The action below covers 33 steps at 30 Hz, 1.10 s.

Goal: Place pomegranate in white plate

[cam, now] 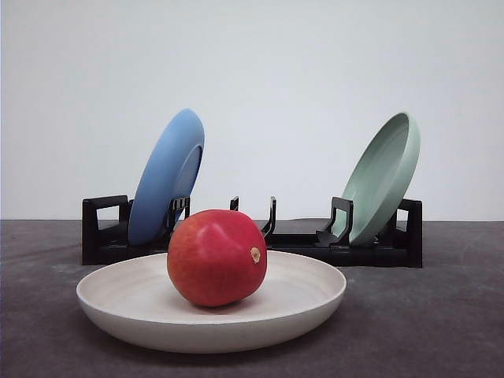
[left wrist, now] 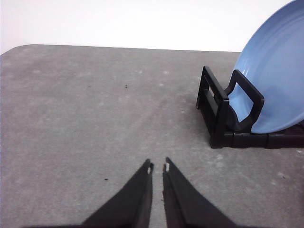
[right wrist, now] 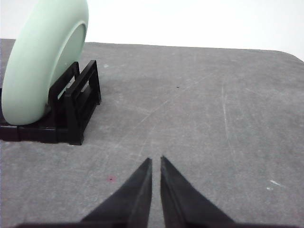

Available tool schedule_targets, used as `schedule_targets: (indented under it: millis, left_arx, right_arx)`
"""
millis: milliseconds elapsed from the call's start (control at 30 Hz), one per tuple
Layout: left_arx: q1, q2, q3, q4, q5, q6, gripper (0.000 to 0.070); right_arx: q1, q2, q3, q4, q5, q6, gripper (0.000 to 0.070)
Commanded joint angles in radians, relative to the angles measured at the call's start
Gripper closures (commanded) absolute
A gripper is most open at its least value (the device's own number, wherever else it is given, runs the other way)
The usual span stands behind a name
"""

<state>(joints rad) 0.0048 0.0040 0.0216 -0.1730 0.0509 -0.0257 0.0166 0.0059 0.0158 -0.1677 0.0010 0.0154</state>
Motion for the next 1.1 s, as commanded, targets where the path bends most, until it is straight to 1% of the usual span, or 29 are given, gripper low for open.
schedule_targets:
  millis: [0,1067]
  left_arx:
    - [0.002,-0.001,-0.010,0.012,-0.002,0.010,0.0677]
    - [0.002,-0.001,-0.010,0.012,-0.002,0.010,0.0677]
  right_arx:
    - [-0.002,-0.002,-0.005,0.010,0.000,0.011,0.0673]
    - [-0.002,-0.002,-0.005,0.010,0.000,0.011,0.0674]
